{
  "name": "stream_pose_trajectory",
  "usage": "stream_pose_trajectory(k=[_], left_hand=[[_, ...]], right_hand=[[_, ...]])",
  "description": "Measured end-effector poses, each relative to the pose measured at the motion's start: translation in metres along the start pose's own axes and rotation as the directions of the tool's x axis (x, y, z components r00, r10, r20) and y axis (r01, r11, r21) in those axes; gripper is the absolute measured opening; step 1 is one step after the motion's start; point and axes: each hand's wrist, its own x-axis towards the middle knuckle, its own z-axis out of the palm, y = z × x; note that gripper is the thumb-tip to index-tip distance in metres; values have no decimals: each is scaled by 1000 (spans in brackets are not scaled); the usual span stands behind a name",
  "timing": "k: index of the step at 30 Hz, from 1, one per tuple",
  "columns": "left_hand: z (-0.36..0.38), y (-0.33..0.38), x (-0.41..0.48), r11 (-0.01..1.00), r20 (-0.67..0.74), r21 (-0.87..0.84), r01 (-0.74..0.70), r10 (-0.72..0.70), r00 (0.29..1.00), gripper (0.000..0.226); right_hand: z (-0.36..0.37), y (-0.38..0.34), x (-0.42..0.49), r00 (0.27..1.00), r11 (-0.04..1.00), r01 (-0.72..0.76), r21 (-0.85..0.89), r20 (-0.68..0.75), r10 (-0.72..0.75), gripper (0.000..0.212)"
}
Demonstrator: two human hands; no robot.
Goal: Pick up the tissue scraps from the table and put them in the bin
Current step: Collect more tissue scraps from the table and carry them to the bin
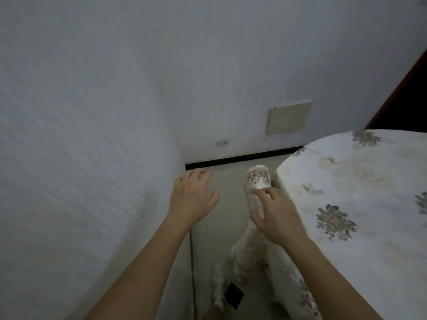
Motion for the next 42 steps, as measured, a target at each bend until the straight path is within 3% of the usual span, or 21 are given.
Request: stream_pose_trajectory(k=[12, 27, 37, 42], left_hand=[[37, -42, 252, 991, 20, -76, -114, 116, 993, 49], [81, -36, 434, 945, 38, -106, -309, 314, 949, 48], [121, 10, 583, 860, 135, -95, -501, 509, 850, 50], [124, 53, 626, 790, 107, -172, -588, 609, 786, 46]], right_hand=[[8, 36, 203, 986, 987, -158, 8, -49, 159, 49], [11, 104, 346, 934, 939, -344, 29, -94, 345, 49], [18, 185, 442, 816, 824, -549, 137, -122, 564, 50], [-3, 207, 459, 750, 759, -636, 139, -122, 650, 51]])
